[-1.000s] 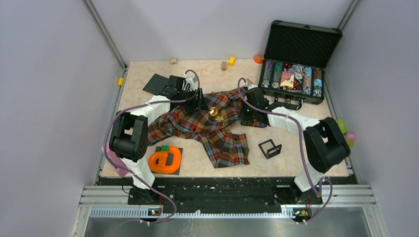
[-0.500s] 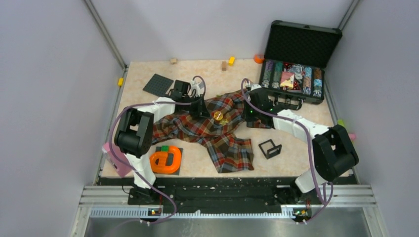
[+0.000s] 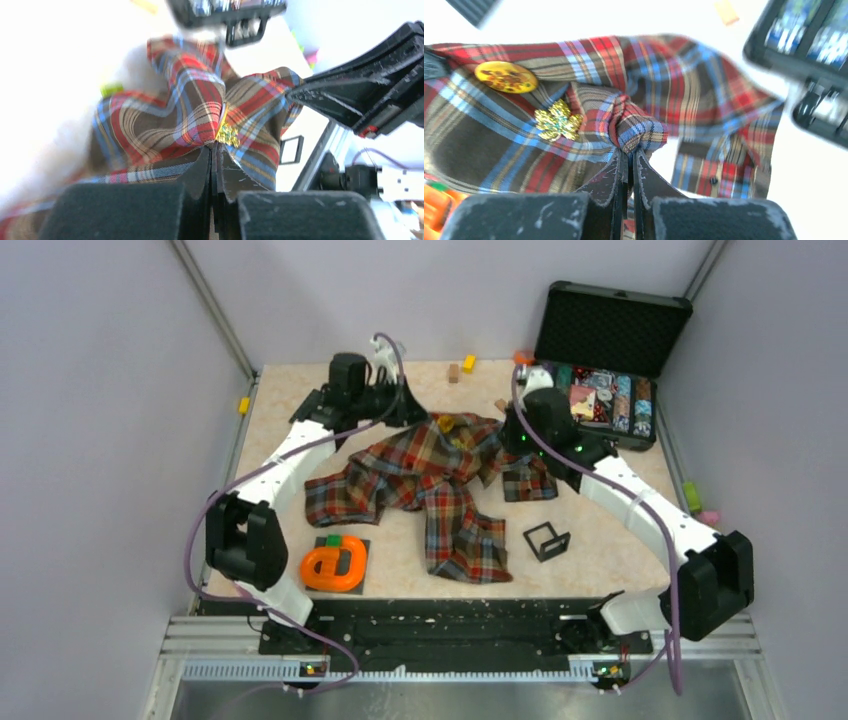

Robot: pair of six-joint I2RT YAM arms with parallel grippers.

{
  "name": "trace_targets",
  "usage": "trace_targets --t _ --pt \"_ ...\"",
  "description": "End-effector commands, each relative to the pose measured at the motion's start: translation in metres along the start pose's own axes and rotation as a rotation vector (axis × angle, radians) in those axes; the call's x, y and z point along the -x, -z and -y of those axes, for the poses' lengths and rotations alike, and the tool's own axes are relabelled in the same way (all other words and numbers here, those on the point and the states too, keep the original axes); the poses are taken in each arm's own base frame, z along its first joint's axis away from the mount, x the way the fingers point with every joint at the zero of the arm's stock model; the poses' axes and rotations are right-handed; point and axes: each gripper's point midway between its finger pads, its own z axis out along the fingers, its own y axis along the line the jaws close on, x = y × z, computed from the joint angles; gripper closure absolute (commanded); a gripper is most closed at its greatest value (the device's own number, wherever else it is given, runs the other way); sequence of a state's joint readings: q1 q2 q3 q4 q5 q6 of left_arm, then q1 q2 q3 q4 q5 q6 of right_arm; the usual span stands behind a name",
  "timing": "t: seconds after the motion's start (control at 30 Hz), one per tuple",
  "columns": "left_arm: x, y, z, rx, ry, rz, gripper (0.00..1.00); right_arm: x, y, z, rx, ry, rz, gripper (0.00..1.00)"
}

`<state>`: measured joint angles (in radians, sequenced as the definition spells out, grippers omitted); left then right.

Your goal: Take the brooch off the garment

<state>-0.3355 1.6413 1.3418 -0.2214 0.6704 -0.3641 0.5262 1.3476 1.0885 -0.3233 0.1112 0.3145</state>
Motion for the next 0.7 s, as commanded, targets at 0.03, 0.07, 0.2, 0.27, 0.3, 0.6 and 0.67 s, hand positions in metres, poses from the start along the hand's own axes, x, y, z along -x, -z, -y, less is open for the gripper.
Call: trace_targets --t 0.03,0.07,0.2,0.27,0.3,0.6,0.67 --pt "0.129 0.055 0.078 0.001 -0.235 0.308 1.00 0.149 0.062 -0.029 0.039 0.010 0.332 1.00" --pt "0.142 0.065 0.085 0.016 -0.261 0.346 1.00 0.167 0.071 -0.032 0.042 0.015 0.369 1.00" --pt "0.189 0.104 0.115 0.069 -0.352 0.487 1.00 0.226 0.109 -0.041 0.046 0.032 0.501 1.00" --pt "0.201 0.119 0.129 0.077 -0.382 0.528 1.00 0.251 0.125 -0.046 0.051 0.041 0.546 1.00" --pt "0.205 0.126 0.133 0.087 -0.389 0.543 1.00 0.261 0.133 -0.049 0.062 0.048 0.560 1.00" --pt "0.206 0.208 0.197 0.071 -0.482 0.706 1.00 0.309 0.219 -0.097 0.321 0.119 0.700 1.00" --pt "0.206 0.227 0.218 0.070 -0.511 0.730 1.00 0.312 0.238 -0.106 0.381 0.135 0.726 1.00"
